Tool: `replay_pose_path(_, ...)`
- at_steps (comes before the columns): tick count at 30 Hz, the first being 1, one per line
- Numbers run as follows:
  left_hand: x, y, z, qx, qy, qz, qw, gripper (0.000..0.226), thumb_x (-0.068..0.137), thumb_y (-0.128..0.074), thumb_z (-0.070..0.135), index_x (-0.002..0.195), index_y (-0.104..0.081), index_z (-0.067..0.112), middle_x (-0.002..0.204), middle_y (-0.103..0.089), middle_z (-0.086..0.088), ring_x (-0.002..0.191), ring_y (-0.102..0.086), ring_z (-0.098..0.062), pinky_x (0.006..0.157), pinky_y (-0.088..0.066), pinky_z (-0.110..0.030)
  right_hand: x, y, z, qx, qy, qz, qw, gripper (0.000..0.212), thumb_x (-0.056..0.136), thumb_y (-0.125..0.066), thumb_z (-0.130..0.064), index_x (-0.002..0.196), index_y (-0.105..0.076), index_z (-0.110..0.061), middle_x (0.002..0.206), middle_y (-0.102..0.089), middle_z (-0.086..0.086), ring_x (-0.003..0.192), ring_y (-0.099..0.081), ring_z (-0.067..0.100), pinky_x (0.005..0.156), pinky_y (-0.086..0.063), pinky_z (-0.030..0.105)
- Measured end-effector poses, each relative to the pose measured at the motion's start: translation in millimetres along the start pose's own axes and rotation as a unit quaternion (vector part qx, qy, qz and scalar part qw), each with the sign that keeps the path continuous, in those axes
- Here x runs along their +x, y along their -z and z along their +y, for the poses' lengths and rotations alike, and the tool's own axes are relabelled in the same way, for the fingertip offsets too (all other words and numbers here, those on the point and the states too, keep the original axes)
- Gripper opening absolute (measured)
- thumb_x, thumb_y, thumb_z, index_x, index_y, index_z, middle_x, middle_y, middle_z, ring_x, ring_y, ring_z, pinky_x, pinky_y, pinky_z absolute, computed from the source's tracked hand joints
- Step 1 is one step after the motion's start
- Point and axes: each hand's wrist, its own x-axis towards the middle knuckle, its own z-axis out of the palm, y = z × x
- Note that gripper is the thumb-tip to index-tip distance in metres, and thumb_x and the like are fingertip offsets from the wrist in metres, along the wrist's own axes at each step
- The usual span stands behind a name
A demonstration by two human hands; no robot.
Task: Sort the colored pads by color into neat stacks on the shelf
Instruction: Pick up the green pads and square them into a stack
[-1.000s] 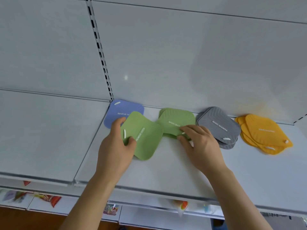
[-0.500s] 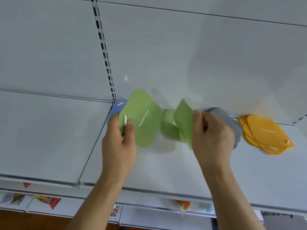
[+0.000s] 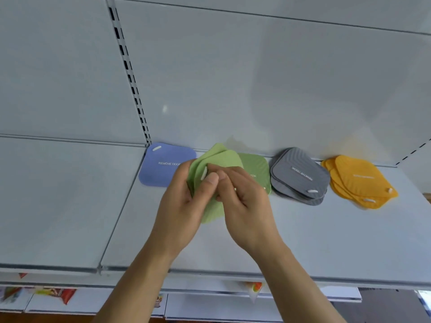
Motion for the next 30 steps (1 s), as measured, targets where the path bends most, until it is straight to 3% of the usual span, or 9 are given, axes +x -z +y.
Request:
replay_pose_path(4, 5, -1, -9, 0.083, -0.032, 0.053, 0.995, 0.012, 0.107, -0.056, 0.027, 0.114, -0.066, 0.026, 0.1, -0.074, 0.013, 0.096, -0.069, -0.007, 0.083, -0.054, -0.02, 0, 18, 20, -0.032, 0.027, -0.053, 0.998, 0.026, 0.104, -0.058, -0.018, 0.12, -0.077, -0.026, 0.107, -0.071, -0.013, 0.098, -0.069, 0.012, 0.078, -0.054, 0.022)
replay_pose_path(6, 8, 1, -13, 0.106, -0.029, 0.076, 0.991, 0.012, 0.107, -0.055, 0.026, 0.111, -0.066, 0.025, 0.094, -0.071, 0.008, 0.088, -0.064, -0.008, 0.076, -0.048, -0.013, 8, 38, 47, -0.135, 0.063, 0.012, 0.989, 0.022, 0.099, -0.062, -0.017, 0.113, -0.079, -0.023, 0.104, -0.073, -0.011, 0.087, -0.069, 0.01, 0.072, -0.055, 0.024)
replay_pose_path(8, 12, 4, -14, 0.116, -0.03, 0.091, 0.989, 0.01, 0.107, -0.056, 0.024, 0.106, -0.066, 0.024, 0.091, -0.067, 0.002, 0.08, -0.06, -0.008, 0.072, -0.045, -0.012, 17, 63, 76, -0.259, 0.069, 0.052, 0.962, 0.023, 0.094, -0.067, -0.011, 0.113, -0.078, -0.018, 0.104, -0.072, -0.005, 0.086, -0.067, 0.017, 0.076, -0.057, 0.035)
replay_pose_path(12, 18, 9, -16, 0.122, -0.031, 0.126, 0.984, 0.011, 0.106, -0.057, 0.021, 0.101, -0.065, 0.027, 0.089, -0.068, 0.015, 0.079, -0.06, 0.003, 0.071, -0.043, -0.007, 21, 90, 108, -0.378, 0.047, -0.067, 0.922, 0.035, 0.086, -0.081, -0.016, 0.12, -0.076, -0.018, 0.121, -0.069, -0.003, 0.104, -0.059, 0.032, 0.088, -0.055, 0.042)
replay_pose_path(14, 21, 10, -18, 0.125, -0.023, 0.136, 0.983, 0.01, 0.105, -0.058, 0.022, 0.101, -0.065, 0.028, 0.087, -0.068, 0.023, 0.082, -0.06, 0.005, 0.071, -0.042, -0.007, 22, 90, 113, -0.386, 0.056, -0.089, 0.917, 0.035, 0.086, -0.082, -0.023, 0.12, -0.076, -0.021, 0.123, -0.068, -0.005, 0.106, -0.057, 0.03, 0.088, -0.054, 0.04)
replay_pose_path(17, 24, 12, -21, 0.134, -0.015, 0.142, 0.981, 0.008, 0.105, -0.059, 0.023, 0.101, -0.066, 0.027, 0.087, -0.067, 0.021, 0.081, -0.06, 0.004, 0.07, -0.043, -0.008, 26, 86, 119, -0.386, 0.089, -0.053, 0.917, 0.02, 0.094, -0.074, -0.02, 0.113, -0.078, -0.023, 0.117, -0.069, -0.006, 0.097, -0.058, 0.031, 0.079, -0.056, 0.043)
replay_pose_path(23, 24, 25, -18, 0.133, -0.01, 0.186, 0.974, 0.014, 0.106, -0.057, 0.027, 0.096, -0.063, 0.035, 0.092, -0.066, 0.01, 0.077, -0.058, 0.002, 0.074, -0.046, -0.024, 36, 80, 100, -0.343, 0.08, 0.069, 0.933, 0.017, 0.101, -0.062, -0.017, 0.087, -0.072, -0.017, 0.079, -0.068, -0.002, 0.075, -0.059, 0.029, 0.067, -0.05, 0.041)
replay_pose_path(27, 21, 25, -10, 0.122, -0.011, 0.174, 0.977, 0.016, 0.107, -0.054, 0.028, 0.101, -0.064, 0.039, 0.096, -0.068, 0.008, 0.086, -0.061, -0.009, 0.075, -0.047, -0.021, 36, 72, 45, -0.266, 0.086, 0.188, 0.942, 0.017, 0.098, -0.067, -0.011, 0.085, -0.076, -0.014, 0.071, -0.068, -0.002, 0.066, -0.058, 0.015, 0.064, -0.046, 0.029)
replay_pose_path(30, 17, 14, -5, 0.117, -0.015, 0.151, 0.981, 0.015, 0.108, -0.053, 0.028, 0.11, -0.068, 0.03, 0.099, -0.071, 0.016, 0.089, -0.064, -0.002, 0.073, -0.046, -0.009, 25, 46, 8, -0.185, 0.032, 0.144, 0.972, 0.016, 0.099, -0.065, -0.02, 0.087, -0.076, -0.021, 0.07, -0.068, -0.008, 0.069, -0.061, 0.012, 0.065, -0.046, 0.023)
